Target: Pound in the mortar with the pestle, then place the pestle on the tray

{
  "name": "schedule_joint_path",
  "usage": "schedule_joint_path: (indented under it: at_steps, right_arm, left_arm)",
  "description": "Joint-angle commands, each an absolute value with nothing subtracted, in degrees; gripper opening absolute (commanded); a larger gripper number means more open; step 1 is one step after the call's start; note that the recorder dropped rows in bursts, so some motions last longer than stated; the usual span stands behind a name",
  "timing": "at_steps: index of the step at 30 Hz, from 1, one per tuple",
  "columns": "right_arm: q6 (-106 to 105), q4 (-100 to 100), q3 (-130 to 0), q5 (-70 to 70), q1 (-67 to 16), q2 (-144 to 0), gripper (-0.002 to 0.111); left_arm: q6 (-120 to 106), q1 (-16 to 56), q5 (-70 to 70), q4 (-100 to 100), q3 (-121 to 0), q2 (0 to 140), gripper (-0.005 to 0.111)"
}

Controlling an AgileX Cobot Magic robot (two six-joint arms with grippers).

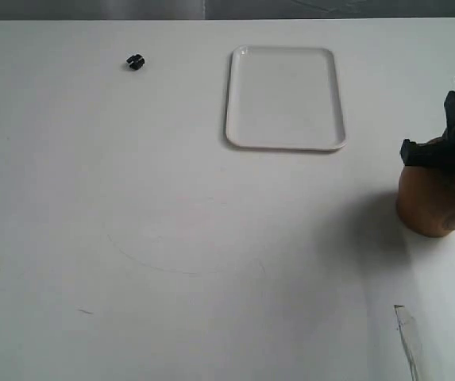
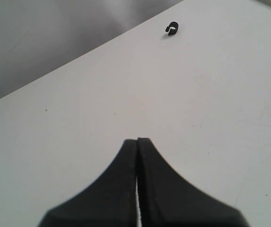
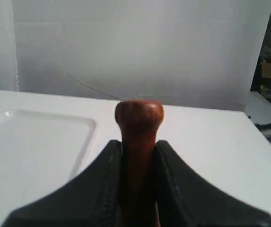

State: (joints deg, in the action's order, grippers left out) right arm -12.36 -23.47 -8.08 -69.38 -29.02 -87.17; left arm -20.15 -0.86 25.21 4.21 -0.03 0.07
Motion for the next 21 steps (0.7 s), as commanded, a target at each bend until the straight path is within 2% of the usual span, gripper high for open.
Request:
schedule_joint_path:
  at_steps: [1, 5, 8, 18, 21]
  right_arm:
    - [-16.1, -22.7, -5.7, -70.0, -28.6, -72.0, 0.000]
    - [-13.8, -26.9, 0.0, -70.0, -28.6, -57.5, 0.000]
    - [-14.1, -23.7, -0.1, -70.0, -28.6, -59.0, 0.000]
    - [-12.0, -21.4, -8.8, -70.0, -28.6, -92.8, 0.000]
    - [-10.0, -20.9, -10.2, -70.0, -28.6, -98.3, 0.000]
  left_arm:
    - [-19.7, -0.4, 25.0, 3.8, 0.0, 0.0, 0.000]
    - [-19.7, -0.4, 25.0, 3.8, 0.0, 0.0, 0.000]
    - [-19.7, -0.4, 25.0, 3.8, 0.0, 0.0, 0.000]
    - [-19.7, -0.4, 25.0, 3.8, 0.0, 0.0, 0.000]
    - [-19.7, -0.4, 25.0, 3.8, 0.0, 0.0, 0.000]
